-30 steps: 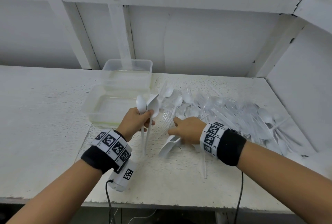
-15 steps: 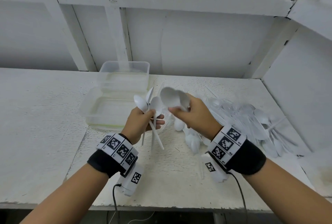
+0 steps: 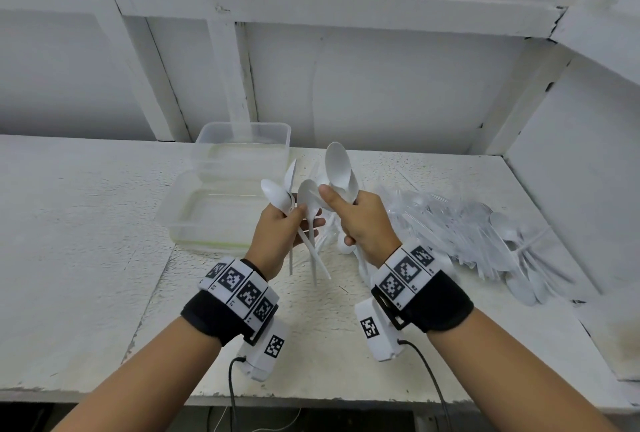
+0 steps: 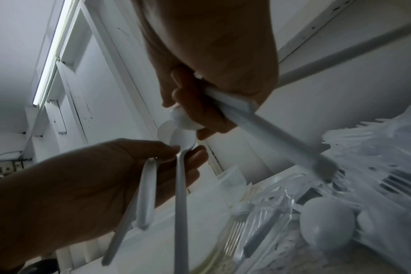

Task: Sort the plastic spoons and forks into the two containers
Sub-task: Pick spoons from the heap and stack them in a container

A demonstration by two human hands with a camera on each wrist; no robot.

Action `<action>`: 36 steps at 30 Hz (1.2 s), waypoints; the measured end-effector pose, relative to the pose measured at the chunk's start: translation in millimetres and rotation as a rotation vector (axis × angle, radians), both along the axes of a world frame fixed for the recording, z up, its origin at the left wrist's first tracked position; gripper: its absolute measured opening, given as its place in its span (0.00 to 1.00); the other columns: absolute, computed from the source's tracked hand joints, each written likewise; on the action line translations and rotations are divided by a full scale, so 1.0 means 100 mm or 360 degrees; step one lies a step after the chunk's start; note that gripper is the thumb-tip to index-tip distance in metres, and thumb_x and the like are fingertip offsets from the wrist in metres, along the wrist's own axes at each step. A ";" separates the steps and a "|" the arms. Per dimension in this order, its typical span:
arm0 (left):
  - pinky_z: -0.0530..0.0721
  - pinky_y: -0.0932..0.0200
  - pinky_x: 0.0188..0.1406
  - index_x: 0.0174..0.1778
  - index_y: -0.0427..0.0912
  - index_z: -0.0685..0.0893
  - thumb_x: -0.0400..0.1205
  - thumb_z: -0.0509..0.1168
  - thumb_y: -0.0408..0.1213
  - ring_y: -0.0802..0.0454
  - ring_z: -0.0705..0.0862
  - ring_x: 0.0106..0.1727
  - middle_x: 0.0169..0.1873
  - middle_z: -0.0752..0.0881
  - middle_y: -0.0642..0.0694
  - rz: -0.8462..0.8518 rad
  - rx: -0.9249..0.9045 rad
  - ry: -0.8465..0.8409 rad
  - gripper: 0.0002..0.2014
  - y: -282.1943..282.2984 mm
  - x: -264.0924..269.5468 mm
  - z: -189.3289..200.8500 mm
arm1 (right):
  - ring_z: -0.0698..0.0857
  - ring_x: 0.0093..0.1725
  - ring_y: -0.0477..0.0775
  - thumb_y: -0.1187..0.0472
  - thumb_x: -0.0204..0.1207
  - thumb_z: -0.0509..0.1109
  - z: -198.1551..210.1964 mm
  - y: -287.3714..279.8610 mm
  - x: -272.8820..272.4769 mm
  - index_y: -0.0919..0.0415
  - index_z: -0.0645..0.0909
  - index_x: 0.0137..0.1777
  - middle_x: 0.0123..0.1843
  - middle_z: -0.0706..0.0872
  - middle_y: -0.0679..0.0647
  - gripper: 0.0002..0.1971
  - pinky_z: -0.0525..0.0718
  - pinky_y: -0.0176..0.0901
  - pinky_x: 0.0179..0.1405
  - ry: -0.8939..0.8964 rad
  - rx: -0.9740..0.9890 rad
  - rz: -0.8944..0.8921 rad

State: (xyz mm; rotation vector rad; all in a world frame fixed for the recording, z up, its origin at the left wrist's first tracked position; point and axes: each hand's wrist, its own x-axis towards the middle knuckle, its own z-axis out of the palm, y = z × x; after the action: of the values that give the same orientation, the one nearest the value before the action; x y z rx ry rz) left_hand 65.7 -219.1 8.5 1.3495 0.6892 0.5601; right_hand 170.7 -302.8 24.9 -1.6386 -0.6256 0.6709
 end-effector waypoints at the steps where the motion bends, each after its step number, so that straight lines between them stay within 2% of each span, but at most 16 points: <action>1: 0.88 0.52 0.48 0.60 0.37 0.78 0.86 0.55 0.30 0.47 0.89 0.46 0.48 0.87 0.39 0.0002 0.0016 -0.0002 0.10 0.00 -0.01 -0.01 | 0.69 0.15 0.40 0.48 0.76 0.70 -0.01 0.01 -0.01 0.56 0.79 0.34 0.14 0.68 0.42 0.14 0.68 0.34 0.15 -0.0012 -0.0019 -0.0010; 4: 0.88 0.54 0.48 0.60 0.39 0.79 0.87 0.56 0.34 0.46 0.89 0.48 0.51 0.88 0.39 0.0007 0.0055 -0.0014 0.10 -0.01 -0.01 -0.01 | 0.72 0.22 0.42 0.54 0.79 0.68 -0.04 0.02 -0.04 0.57 0.80 0.37 0.17 0.73 0.40 0.10 0.72 0.32 0.15 -0.0051 -0.0055 -0.0060; 6: 0.88 0.51 0.49 0.56 0.44 0.80 0.87 0.57 0.35 0.44 0.89 0.49 0.50 0.88 0.38 0.0003 0.0124 -0.0011 0.08 -0.04 0.00 0.00 | 0.77 0.31 0.43 0.59 0.79 0.67 -0.07 0.03 -0.07 0.55 0.81 0.46 0.29 0.80 0.43 0.02 0.77 0.32 0.18 -0.0052 -0.0012 -0.0115; 9: 0.86 0.43 0.51 0.50 0.49 0.82 0.86 0.58 0.36 0.42 0.88 0.48 0.46 0.88 0.35 -0.0009 0.0302 0.0019 0.08 -0.09 0.02 0.01 | 0.83 0.40 0.45 0.61 0.77 0.68 -0.14 0.06 -0.10 0.56 0.81 0.49 0.41 0.85 0.48 0.03 0.79 0.37 0.29 -0.0127 0.0014 -0.0177; 11: 0.86 0.47 0.50 0.49 0.49 0.83 0.86 0.57 0.37 0.46 0.88 0.47 0.43 0.89 0.41 0.0006 0.0372 0.0035 0.09 -0.11 0.03 0.01 | 0.82 0.36 0.45 0.57 0.76 0.71 -0.16 0.06 -0.13 0.54 0.82 0.44 0.38 0.85 0.48 0.02 0.77 0.41 0.32 -0.0161 0.0003 -0.0222; 14: 0.84 0.43 0.49 0.44 0.42 0.82 0.86 0.56 0.39 0.48 0.83 0.39 0.35 0.85 0.42 0.0019 0.0435 0.0084 0.11 -0.10 0.03 0.02 | 0.78 0.28 0.44 0.53 0.75 0.72 -0.18 0.04 -0.14 0.56 0.82 0.36 0.30 0.83 0.48 0.10 0.76 0.41 0.29 -0.0309 -0.0026 -0.0206; 16: 0.83 0.41 0.49 0.43 0.38 0.82 0.87 0.56 0.39 0.45 0.82 0.39 0.34 0.83 0.40 -0.0007 0.0435 0.0121 0.13 -0.08 0.01 0.01 | 0.81 0.33 0.47 0.54 0.76 0.71 -0.17 0.01 -0.13 0.62 0.83 0.40 0.34 0.86 0.54 0.11 0.79 0.42 0.35 -0.0412 -0.0033 -0.0153; 19: 0.82 0.37 0.57 0.49 0.31 0.82 0.87 0.55 0.37 0.33 0.85 0.48 0.45 0.86 0.29 -0.0101 0.0321 0.0120 0.14 -0.06 -0.02 -0.01 | 0.82 0.36 0.49 0.53 0.77 0.68 -0.17 -0.01 -0.10 0.63 0.82 0.42 0.37 0.87 0.56 0.12 0.80 0.43 0.38 -0.0509 -0.0069 -0.0101; 21: 0.83 0.42 0.60 0.52 0.37 0.83 0.87 0.54 0.35 0.36 0.86 0.55 0.51 0.87 0.31 -0.0187 0.0208 0.0082 0.12 -0.08 -0.04 0.01 | 0.84 0.39 0.52 0.53 0.79 0.66 -0.18 -0.01 -0.07 0.64 0.81 0.44 0.39 0.87 0.56 0.12 0.82 0.45 0.41 -0.0545 -0.0094 -0.0103; 23: 0.84 0.48 0.60 0.55 0.42 0.82 0.87 0.53 0.35 0.43 0.87 0.55 0.53 0.87 0.37 -0.0258 0.0130 0.0034 0.11 -0.10 -0.04 0.01 | 0.84 0.40 0.53 0.55 0.80 0.65 -0.18 -0.02 -0.06 0.65 0.80 0.45 0.39 0.86 0.57 0.12 0.82 0.45 0.41 -0.0586 -0.0106 -0.0129; 27: 0.87 0.54 0.54 0.62 0.39 0.79 0.88 0.53 0.35 0.47 0.88 0.53 0.53 0.88 0.41 -0.0278 0.0076 -0.0025 0.13 -0.12 -0.03 0.01 | 0.82 0.36 0.44 0.52 0.79 0.67 -0.16 -0.03 -0.09 0.60 0.79 0.48 0.35 0.82 0.46 0.10 0.79 0.37 0.37 -0.0644 -0.0070 -0.0121; 29: 0.88 0.57 0.48 0.59 0.40 0.80 0.88 0.53 0.35 0.51 0.90 0.48 0.49 0.89 0.44 -0.0286 0.0060 -0.0045 0.12 -0.14 -0.03 0.02 | 0.82 0.37 0.44 0.51 0.78 0.68 -0.17 -0.03 -0.08 0.60 0.81 0.49 0.36 0.84 0.46 0.12 0.79 0.34 0.37 -0.0623 -0.0061 -0.0110; 31: 0.88 0.59 0.44 0.54 0.42 0.81 0.87 0.53 0.35 0.53 0.90 0.43 0.45 0.89 0.44 -0.0302 0.0035 -0.0041 0.11 -0.15 -0.04 0.03 | 0.83 0.42 0.46 0.53 0.78 0.68 -0.16 -0.04 -0.04 0.60 0.82 0.51 0.41 0.86 0.49 0.10 0.80 0.36 0.41 -0.0582 -0.0050 -0.0132; 33: 0.89 0.56 0.45 0.52 0.40 0.81 0.87 0.54 0.35 0.52 0.89 0.41 0.44 0.88 0.42 -0.0342 -0.0043 -0.0025 0.11 -0.13 -0.06 0.02 | 0.84 0.46 0.47 0.56 0.79 0.68 -0.12 -0.05 -0.01 0.58 0.81 0.55 0.46 0.87 0.50 0.09 0.82 0.39 0.45 -0.0496 -0.0033 -0.0086; 34: 0.89 0.54 0.47 0.53 0.39 0.81 0.87 0.54 0.35 0.50 0.89 0.42 0.44 0.88 0.41 -0.0370 -0.0079 -0.0017 0.11 -0.12 -0.07 0.02 | 0.84 0.44 0.47 0.58 0.79 0.67 -0.10 -0.06 0.01 0.58 0.81 0.54 0.45 0.86 0.49 0.07 0.82 0.39 0.41 -0.0430 -0.0024 -0.0047; 36: 0.88 0.51 0.50 0.55 0.35 0.81 0.87 0.54 0.34 0.47 0.89 0.45 0.46 0.88 0.39 -0.0412 -0.0134 -0.0009 0.11 -0.09 -0.09 0.01 | 0.80 0.32 0.45 0.60 0.79 0.68 -0.06 -0.09 0.05 0.56 0.80 0.46 0.35 0.82 0.47 0.01 0.78 0.37 0.27 -0.0298 -0.0025 0.0008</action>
State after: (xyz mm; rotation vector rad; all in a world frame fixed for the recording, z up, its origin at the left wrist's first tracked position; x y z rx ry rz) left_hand 57.0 -227.8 9.5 1.3325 0.5172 0.3239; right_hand 175.2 -311.9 19.4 -1.7272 -0.7611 0.5306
